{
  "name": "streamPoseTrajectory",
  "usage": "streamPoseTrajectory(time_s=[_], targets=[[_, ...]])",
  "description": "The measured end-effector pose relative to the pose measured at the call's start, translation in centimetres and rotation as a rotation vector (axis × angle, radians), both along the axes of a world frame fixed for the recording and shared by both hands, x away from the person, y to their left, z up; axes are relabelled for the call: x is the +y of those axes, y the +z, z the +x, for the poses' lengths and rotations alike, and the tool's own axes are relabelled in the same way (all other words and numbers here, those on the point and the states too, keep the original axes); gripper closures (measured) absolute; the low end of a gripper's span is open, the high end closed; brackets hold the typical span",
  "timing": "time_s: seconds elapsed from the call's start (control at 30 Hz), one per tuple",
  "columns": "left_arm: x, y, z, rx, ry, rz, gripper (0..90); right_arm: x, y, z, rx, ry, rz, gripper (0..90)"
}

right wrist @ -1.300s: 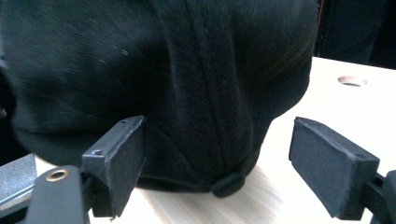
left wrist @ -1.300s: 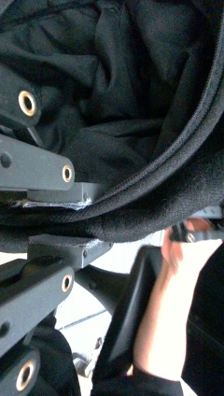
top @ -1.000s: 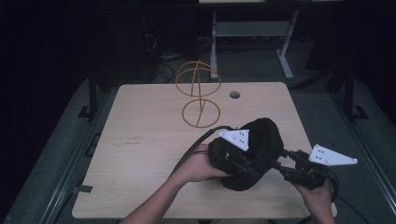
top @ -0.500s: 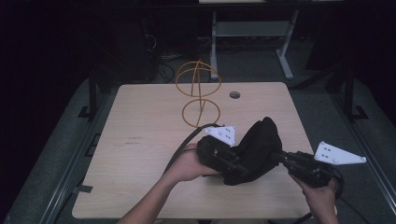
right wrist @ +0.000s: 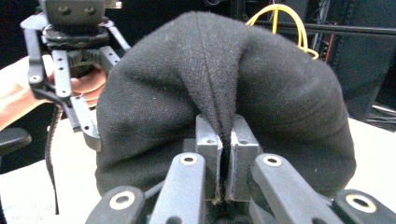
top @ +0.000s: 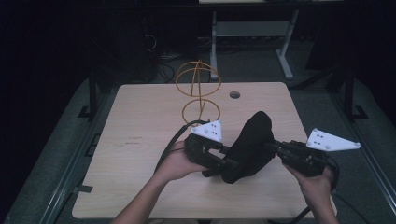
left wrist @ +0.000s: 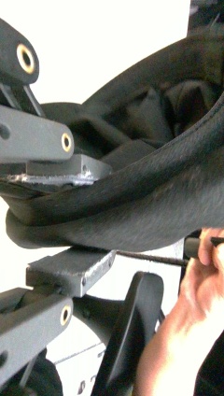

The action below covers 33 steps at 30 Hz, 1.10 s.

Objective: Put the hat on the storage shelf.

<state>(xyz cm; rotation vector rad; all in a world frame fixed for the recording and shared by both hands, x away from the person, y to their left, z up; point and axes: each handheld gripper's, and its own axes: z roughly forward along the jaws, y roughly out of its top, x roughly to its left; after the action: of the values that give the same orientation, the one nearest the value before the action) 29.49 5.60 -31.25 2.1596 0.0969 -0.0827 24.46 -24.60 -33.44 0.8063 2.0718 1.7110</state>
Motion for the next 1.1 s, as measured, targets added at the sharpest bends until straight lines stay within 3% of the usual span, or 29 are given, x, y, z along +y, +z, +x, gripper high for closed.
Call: streamPoseTrajectory(time_s=[0.1,0.2,0.4,0.67,0.73,0.87,1.1], targets=[[1.0,0.1,0.0,-0.01,0.014,-0.015,55.2,-0.1,0.6,0.3,0.005,-0.013,-0.005,85.5],[3.1,0.2,-0.2,-0.018,0.053,-0.041,52.6,-0.8,1.4,0.8,0.016,-0.043,0.003,85.5],[6.0,-0.5,-0.2,-0.043,0.124,-0.022,49.3,-1.8,2.5,1.5,0.036,-0.081,0.006,85.6],[10.0,-2.9,0.2,-0.049,0.241,0.028,43.9,-2.4,3.9,2.7,0.038,-0.115,0.008,85.5],[11.6,-4.1,0.4,-0.03,0.282,0.025,43.0,-2.5,4.5,3.2,0.036,-0.124,0.013,85.5],[12.7,-5.0,0.5,-0.024,0.317,0.032,40.0,-2.5,5.0,3.6,0.033,-0.132,0.01,85.5],[14.4,-7.4,0.5,-0.031,0.384,0.092,32.7,-2.3,6.1,4.7,0.041,-0.149,-0.016,85.5]])
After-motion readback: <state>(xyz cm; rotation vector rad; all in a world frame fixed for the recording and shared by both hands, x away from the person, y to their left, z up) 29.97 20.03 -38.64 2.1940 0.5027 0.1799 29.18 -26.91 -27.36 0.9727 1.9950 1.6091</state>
